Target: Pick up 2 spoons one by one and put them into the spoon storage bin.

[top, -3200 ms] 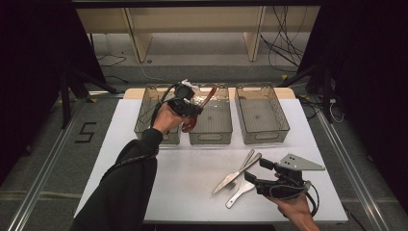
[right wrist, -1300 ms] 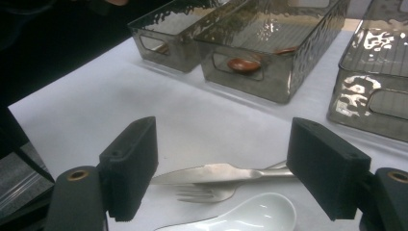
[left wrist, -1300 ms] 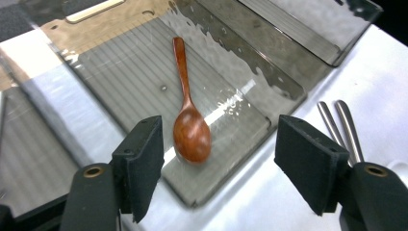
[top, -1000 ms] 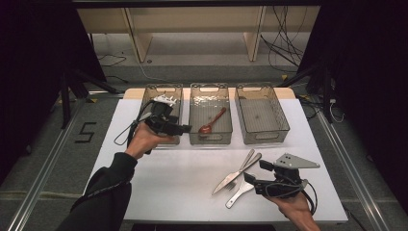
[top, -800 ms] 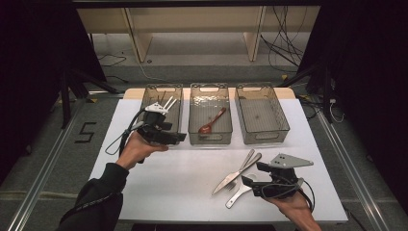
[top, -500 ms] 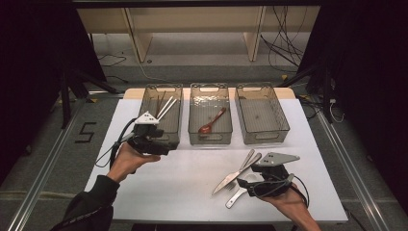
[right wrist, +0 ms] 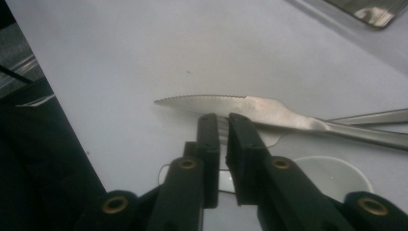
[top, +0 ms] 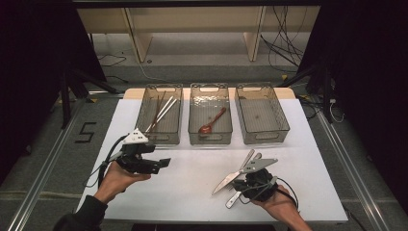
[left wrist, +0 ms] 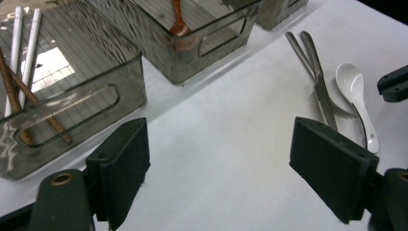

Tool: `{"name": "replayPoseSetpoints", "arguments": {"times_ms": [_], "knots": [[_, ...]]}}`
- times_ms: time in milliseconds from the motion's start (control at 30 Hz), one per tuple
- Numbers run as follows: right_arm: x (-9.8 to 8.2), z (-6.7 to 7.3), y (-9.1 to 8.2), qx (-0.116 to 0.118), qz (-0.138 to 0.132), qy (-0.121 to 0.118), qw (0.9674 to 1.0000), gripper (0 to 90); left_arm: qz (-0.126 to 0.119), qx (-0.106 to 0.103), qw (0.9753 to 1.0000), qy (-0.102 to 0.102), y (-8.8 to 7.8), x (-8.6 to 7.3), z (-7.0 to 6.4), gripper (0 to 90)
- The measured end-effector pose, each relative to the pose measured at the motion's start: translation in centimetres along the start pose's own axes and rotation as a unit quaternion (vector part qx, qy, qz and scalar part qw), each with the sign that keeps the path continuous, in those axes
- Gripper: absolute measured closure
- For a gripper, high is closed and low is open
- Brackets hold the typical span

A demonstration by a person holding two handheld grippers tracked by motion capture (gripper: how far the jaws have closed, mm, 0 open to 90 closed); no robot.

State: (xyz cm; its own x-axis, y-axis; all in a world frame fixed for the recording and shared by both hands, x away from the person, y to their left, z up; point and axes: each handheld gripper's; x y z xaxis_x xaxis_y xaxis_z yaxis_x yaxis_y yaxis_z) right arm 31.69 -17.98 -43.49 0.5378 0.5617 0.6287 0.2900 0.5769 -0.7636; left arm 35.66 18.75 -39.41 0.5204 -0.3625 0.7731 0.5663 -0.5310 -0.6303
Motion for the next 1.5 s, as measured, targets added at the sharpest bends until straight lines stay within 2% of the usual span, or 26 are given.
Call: {"name": "replayPoseSetpoints", "arguments": {"times_ms": [67,300,533,733,1000,1200,1500], "knots": [[0.0,0.0,0.4,0.0,0.008,-0.001,1.0,90.0,0.001,0.007,0.9999,0.011,-0.1,-0.3,-0.3,21.0],[0.1,-0.3,2.0,-0.006,0.037,0.005,0.9993,90.0,-0.006,0.0,0.9998,0.017,-0.5,-1.2,-0.9,20.3],[-0.1,-0.5,2.5,-0.009,0.053,0.016,0.9984,90.0,-0.005,0.001,0.9998,0.017,-0.9,-2.1,-1.0,20.3],[-0.2,-0.6,3.0,-0.012,0.061,0.011,0.998,90.0,0.0,-0.001,0.9997,0.023,-0.8,-2.7,-1.3,20.2],[-0.3,-0.6,3.1,-0.002,0.078,0.022,0.9967,90.0,0.002,0.002,0.9997,0.022,-0.9,-2.9,-1.2,19.9],[-0.3,-0.4,2.9,0.007,0.1,0.01,0.9949,90.0,0.008,0.0,0.9997,0.024,-0.7,-3.0,-1.2,19.9],[-1.2,0.2,2.5,0.016,0.143,-0.009,0.9896,90.0,0.013,0.0,0.9994,0.031,-0.7,-3.0,-1.4,19.9]]}}
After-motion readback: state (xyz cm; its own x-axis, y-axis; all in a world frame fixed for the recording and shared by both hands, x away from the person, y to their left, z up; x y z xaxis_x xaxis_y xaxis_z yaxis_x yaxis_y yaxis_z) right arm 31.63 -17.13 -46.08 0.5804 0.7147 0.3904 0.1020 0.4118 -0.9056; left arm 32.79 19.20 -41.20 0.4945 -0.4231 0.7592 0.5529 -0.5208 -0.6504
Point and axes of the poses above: each handheld gripper's, and its own axes: y roughly forward along the jaws, x roughly out of its top, z roughly to its left, and after that the axes turned 4 degrees about x, right-handed
